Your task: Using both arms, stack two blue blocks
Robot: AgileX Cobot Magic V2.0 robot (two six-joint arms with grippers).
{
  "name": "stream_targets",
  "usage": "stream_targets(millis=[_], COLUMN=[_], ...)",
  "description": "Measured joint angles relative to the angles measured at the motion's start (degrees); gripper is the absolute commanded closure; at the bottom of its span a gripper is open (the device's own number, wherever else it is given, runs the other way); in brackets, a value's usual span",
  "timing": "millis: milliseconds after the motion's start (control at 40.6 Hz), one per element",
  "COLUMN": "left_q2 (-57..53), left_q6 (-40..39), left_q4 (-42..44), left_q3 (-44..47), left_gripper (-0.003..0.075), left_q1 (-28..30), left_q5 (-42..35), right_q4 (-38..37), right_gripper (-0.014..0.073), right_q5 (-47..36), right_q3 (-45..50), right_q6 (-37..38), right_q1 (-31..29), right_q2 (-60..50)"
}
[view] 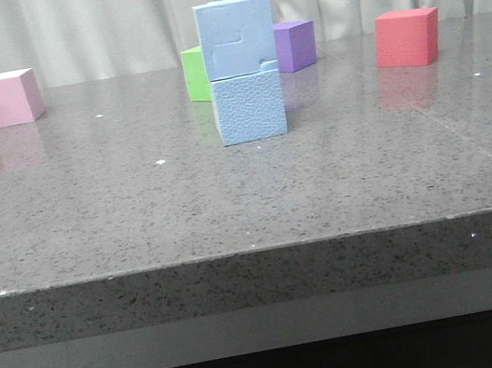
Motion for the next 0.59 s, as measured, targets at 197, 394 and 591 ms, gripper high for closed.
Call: stream_targets(millis=[197,394,591], left_q2=[-6.9,-16.2,-24.0], left_q6=[0.0,0.0,0.0], left_q4=[0.0,0.3,0.3], left_q3=[7.7,19.8,34.4], left_gripper=[0.0741,0.0741,0.0741], left_q1=[9.8,20.4,23.9], left_q5=[-5.4,-21.7,-43.4], right_q4=[0.0,0.0,0.0], right_gripper=[0.0712,0.0712,0.0712], right_q5=[0.0,0.0,0.0], right_q3=[0.0,0.0,0.0], right_q6=[0.0,0.0,0.0], right_q1=[0.0,0.0,0.0], right_q2=[0.0,0.0,0.0])
